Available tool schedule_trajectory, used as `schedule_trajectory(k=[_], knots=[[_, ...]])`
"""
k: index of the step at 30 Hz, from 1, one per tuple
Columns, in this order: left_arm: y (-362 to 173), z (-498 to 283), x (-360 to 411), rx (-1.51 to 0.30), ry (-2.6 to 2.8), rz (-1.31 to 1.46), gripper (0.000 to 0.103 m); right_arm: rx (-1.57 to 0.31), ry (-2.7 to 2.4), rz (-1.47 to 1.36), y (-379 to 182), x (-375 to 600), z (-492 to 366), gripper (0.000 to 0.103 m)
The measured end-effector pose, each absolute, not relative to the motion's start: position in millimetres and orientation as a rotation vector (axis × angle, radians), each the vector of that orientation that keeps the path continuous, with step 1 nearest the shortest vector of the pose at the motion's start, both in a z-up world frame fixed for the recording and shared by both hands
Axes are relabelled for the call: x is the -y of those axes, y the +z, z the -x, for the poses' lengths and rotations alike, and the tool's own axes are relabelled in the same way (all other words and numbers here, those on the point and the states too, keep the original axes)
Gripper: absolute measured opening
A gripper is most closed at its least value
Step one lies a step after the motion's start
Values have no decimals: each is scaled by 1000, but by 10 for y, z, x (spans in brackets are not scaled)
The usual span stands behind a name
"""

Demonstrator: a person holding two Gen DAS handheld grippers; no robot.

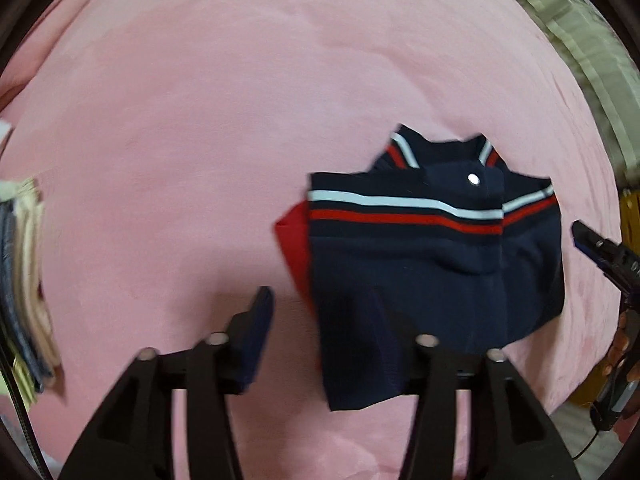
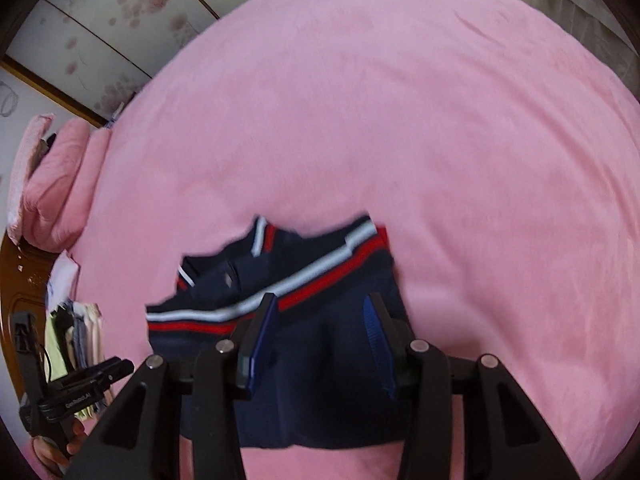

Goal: Fold large clothes

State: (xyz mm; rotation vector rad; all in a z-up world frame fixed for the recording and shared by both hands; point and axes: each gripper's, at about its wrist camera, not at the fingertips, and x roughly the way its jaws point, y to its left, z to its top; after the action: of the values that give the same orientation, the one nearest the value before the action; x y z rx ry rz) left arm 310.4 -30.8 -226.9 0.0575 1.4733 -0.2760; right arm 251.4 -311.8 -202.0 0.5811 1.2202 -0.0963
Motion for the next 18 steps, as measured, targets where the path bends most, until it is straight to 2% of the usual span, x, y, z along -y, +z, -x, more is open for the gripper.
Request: schedule_trajectory(k=[1, 2, 11, 12, 13, 14, 16, 18], knots=[[-2293, -3122, 337, -1475, -288, -61, 69, -1234, -95, -569, -2053, 3100, -2475, 44], [-2329, -3158, 360, -1476, -292, -66, 71, -1244, -96, -556, -2079, 3076, -2454, 44], [-2691, -3539, 428, -1507, -304, -2, 69, -1333, -40, -324, -2386, 3120, -2611, 45], [-2732, -3566, 441, -1515, -322, 29, 63, -1341, -48, -301, -2405, 3150, -2657, 45], [-2759, -3576, 456, -1520, -337, 47, 39, -1350, -43, -303, -2428, 3171, -2693, 48], [-2781, -3577, 478, -1515, -325, 32, 24, -1362, -33, -316, -2443, 3192, -2723, 50], [-2771, -3536, 534, -1469, -295, -26, 11, -1388, -13, -330, -2474, 3214, -2779, 50], [-2735, -3463, 558, -1427, -301, -40, 9, -1400, -2, -304, -2495, 3196, -2816, 50]])
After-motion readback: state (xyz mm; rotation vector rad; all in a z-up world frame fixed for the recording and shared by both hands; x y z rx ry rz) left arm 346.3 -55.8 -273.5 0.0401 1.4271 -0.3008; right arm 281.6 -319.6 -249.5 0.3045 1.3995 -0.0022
